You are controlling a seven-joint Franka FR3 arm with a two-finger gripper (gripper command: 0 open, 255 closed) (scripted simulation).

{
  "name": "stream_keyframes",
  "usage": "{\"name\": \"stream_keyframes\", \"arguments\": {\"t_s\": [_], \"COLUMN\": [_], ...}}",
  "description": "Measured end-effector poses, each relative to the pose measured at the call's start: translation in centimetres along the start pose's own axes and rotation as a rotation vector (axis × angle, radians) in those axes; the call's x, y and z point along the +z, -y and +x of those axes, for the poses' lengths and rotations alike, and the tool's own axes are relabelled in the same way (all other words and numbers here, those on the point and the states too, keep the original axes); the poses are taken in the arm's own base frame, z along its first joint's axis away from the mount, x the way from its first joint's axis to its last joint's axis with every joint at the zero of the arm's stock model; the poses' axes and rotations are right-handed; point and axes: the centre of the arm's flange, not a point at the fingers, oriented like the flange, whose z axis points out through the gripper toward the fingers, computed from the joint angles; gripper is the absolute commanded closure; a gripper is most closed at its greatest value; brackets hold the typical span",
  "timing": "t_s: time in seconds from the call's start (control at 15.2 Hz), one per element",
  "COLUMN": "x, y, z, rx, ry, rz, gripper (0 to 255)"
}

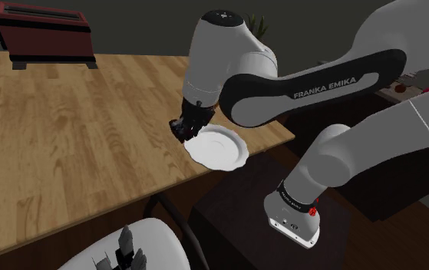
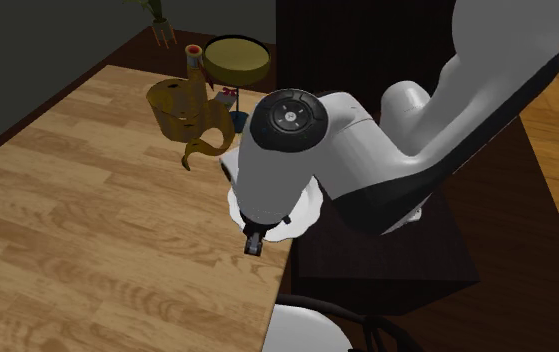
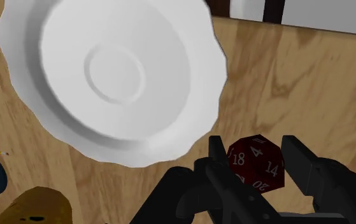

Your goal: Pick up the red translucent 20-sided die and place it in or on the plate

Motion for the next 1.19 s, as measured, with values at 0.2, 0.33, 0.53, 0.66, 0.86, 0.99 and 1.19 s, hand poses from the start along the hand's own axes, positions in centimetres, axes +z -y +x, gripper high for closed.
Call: {"name": "stream_keyframes", "arguments": {"t_s": [0.2, 0.33, 0.53, 0.66, 0.86, 0.99, 1.19], "x": [0.2, 0.5, 1.0, 1.3, 2.3, 3.2, 4.8], "y": [-3.6, -6.3, -10.2, -12.5, -14.0, -14.0, -13.9], "z": [-0.5, -0.8, -1.4, -1.5, -2.0, -2.1, -2.5], "rx": [0.0, 0.001, 0.001, 0.0, -0.001, -0.001, -0.001], "ry": [0.0, 0.0, 0.0, 0.0, 0.001, 0.001, 0.001], "rz": [0.0, 0.0, 0.001, 0.0, 0.002, 0.002, 0.002], "gripper": [255, 255, 255, 255, 255, 255, 255]}}
